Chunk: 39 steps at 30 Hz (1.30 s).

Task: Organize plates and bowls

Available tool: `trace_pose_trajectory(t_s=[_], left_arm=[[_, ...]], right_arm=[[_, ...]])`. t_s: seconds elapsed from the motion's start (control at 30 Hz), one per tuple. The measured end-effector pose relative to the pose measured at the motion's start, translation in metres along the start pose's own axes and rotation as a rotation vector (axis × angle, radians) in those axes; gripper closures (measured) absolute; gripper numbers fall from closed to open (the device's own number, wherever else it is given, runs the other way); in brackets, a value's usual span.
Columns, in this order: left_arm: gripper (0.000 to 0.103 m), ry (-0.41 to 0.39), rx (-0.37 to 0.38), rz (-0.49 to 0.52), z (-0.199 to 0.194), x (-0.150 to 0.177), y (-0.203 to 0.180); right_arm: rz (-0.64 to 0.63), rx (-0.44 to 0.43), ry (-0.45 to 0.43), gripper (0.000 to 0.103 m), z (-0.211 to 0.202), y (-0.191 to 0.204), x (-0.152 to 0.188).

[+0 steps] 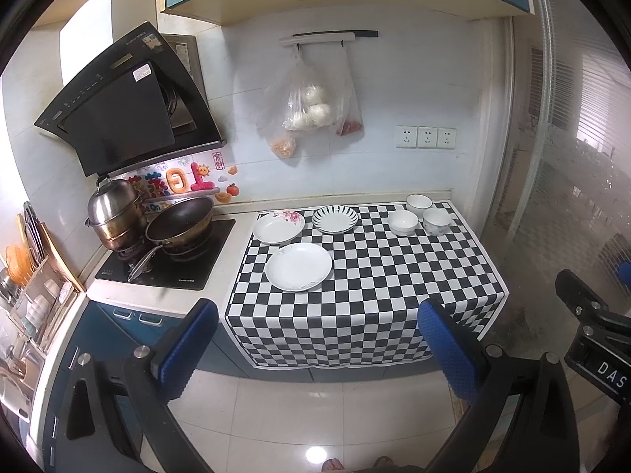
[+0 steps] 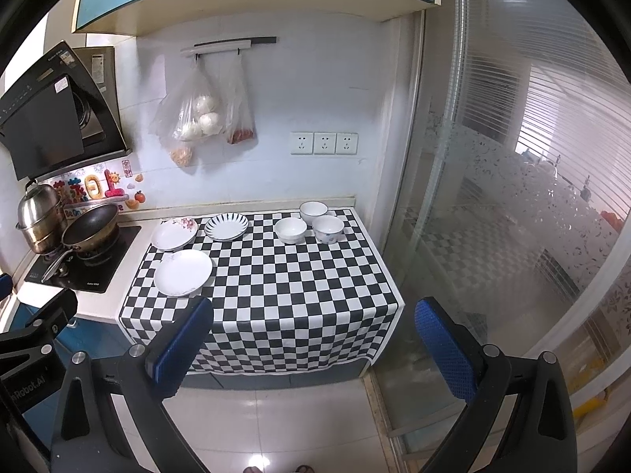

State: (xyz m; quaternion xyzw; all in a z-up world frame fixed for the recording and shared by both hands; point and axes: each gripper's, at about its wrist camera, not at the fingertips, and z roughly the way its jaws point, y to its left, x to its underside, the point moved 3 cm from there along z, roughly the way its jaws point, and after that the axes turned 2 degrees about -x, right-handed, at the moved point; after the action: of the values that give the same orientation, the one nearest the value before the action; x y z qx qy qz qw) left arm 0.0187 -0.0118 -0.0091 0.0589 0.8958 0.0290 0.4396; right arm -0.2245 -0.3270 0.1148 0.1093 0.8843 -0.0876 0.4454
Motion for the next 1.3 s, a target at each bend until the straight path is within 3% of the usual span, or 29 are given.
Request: trace_pose_trajectory(t_s=[1.3], left_arm=[[0.0,0.005,0.0,0.003,0.003,-0.0021,0.0033]], right_arm=[[0.004,0.003,0.002,0.0,0.0024,0.0021,-0.0032]])
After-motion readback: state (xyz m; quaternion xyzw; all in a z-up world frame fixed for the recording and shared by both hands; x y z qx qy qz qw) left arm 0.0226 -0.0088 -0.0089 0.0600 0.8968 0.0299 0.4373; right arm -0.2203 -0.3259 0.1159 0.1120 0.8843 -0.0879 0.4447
